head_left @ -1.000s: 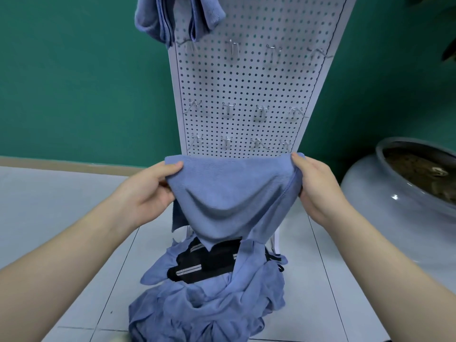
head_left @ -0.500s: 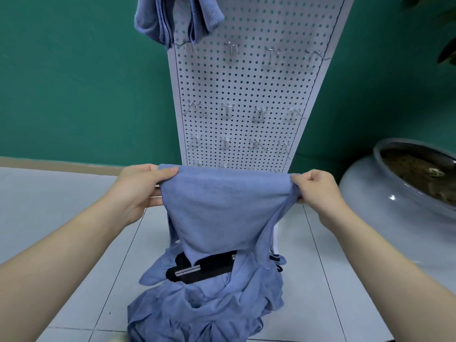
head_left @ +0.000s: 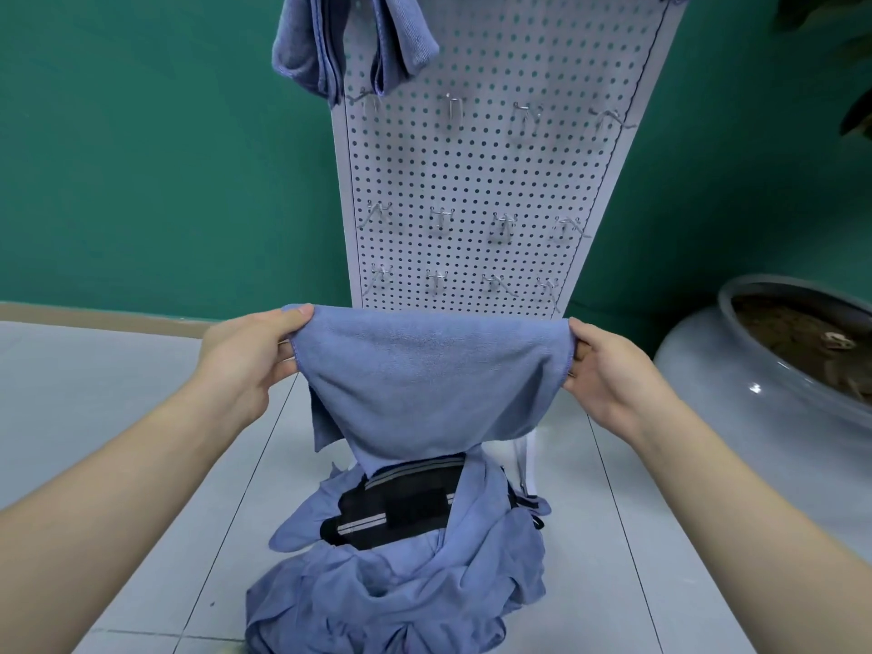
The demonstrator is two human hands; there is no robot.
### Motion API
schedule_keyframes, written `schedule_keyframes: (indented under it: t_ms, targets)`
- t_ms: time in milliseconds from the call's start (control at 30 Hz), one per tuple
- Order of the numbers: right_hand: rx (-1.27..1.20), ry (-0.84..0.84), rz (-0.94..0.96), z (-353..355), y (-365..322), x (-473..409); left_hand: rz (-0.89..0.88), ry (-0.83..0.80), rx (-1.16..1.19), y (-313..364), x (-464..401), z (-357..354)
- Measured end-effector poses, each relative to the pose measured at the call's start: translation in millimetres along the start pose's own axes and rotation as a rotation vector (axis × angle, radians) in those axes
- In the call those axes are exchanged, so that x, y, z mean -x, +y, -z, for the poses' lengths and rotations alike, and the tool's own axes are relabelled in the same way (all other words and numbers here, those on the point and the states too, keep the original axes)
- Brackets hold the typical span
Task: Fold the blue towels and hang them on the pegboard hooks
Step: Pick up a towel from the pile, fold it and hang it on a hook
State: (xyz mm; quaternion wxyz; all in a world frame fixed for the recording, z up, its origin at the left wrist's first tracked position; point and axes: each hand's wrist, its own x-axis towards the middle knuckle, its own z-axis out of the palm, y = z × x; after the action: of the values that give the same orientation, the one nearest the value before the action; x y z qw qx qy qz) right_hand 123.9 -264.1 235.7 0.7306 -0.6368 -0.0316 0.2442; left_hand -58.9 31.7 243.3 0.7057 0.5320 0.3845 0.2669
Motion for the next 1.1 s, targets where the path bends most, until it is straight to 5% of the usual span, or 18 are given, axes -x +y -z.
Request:
schedule_keyframes:
  t_ms: [200, 333, 633, 867, 1100]
  targets:
    - [0.004, -0.063, -0.034, -7.1, 1.8, 4.7, 0.048, -0.215, 0.104, -8.2, 1.3, -4.0]
    - [0.036, -0.022, -0.01, -6.0, 2.5, 6.0, 0.031, -0.397, -0.026, -10.8, 0.0, -5.5]
    - [0.009, -0.007, -0.211, 5.5, 3.8, 2.9, -0.06, -0.228, -0.256, -15.0, -3.8, -4.9]
    - [0.034, 0.054, -0.222, 12.4, -1.5, 1.1, 0.056, -0.326, -0.492, -19.9, -0.6, -0.9]
    - [0.041, 0.092, -0.154, 17.0, -3.6, 0.4, -0.13, -0.178, -0.304, -10.8, -3.3, 1.3]
